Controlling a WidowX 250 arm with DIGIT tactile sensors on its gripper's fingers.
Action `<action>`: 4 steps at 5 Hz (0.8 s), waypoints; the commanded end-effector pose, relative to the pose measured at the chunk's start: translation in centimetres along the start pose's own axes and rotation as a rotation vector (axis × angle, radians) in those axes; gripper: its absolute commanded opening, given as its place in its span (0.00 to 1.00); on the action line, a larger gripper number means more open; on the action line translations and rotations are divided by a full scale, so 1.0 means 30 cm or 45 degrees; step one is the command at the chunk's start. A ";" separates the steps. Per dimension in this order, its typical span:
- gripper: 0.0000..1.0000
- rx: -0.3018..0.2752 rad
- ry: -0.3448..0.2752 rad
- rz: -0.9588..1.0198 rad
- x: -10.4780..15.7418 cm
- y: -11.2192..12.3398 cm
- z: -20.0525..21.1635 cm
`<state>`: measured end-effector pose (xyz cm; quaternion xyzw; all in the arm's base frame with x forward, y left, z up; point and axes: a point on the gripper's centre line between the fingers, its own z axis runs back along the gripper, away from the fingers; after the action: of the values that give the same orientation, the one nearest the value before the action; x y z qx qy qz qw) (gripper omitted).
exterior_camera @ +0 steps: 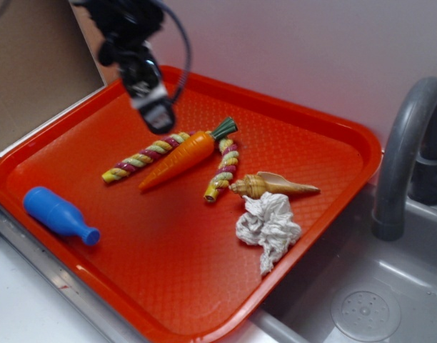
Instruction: Grab the shell.
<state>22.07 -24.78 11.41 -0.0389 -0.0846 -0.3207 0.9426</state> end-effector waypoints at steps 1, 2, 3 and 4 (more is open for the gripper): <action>1.00 -0.164 -0.054 -0.235 0.130 -0.174 -0.086; 1.00 -0.176 -0.008 -0.293 0.147 -0.216 -0.143; 1.00 -0.220 0.017 -0.344 0.160 -0.237 -0.190; 1.00 -0.201 0.060 -0.354 0.162 -0.254 -0.214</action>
<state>23.45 -33.31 4.02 -0.0809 -0.0135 -0.4454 0.8916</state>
